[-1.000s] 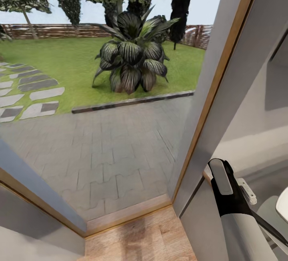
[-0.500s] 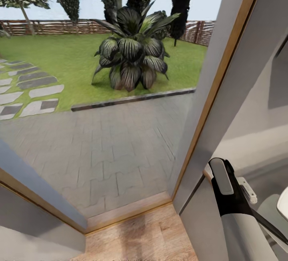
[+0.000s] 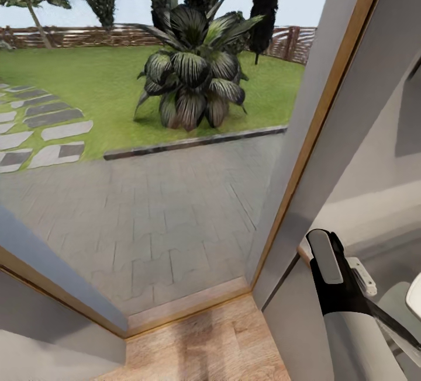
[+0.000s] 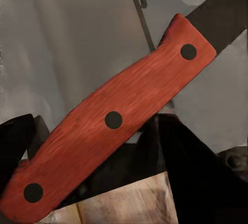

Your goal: In the kitchen, take the Vidalia onion out of the sink, dice it on the chopping board with the paring knife, put the diced onion into the bowl on the countertop, then place both the paring knife and the chopping board into the sink.

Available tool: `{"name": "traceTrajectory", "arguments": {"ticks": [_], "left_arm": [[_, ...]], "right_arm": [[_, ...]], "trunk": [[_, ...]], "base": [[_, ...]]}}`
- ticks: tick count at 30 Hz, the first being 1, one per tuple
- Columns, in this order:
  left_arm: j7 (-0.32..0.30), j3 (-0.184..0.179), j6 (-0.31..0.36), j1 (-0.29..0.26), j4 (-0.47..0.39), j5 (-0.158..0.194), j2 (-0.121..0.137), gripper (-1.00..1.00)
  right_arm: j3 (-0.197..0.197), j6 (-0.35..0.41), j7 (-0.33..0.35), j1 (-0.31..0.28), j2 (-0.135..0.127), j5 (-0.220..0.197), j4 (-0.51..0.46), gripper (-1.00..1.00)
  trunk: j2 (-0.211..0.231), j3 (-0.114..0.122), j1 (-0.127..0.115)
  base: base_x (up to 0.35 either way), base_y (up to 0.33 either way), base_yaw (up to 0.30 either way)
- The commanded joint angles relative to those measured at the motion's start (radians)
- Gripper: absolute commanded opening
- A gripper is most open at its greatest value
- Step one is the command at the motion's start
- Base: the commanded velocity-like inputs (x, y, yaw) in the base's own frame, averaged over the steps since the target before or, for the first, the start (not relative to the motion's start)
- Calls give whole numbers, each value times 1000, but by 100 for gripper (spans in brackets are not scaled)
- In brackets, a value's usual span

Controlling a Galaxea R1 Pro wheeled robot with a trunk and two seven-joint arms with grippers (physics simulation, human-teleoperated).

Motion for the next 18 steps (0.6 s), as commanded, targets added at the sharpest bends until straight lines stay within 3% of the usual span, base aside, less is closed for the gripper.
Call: {"name": "traceTrajectory", "arguments": {"ticks": [1, 18], "left_arm": [[8, -8, -3, 0, -2, 9, 2, 100], [8, -9, -3, 0, -2, 9, 2, 100]], "right_arm": [[-3, 14, -6, 0, 1, -4, 42, -100], [-5, 13, -6, 0, 0, -2, 42, -100]], "trunk": [[-2, -2, 1], [-2, -2, 1]], "base": [[0, 0, 0], [-1, 0, 0]]}}
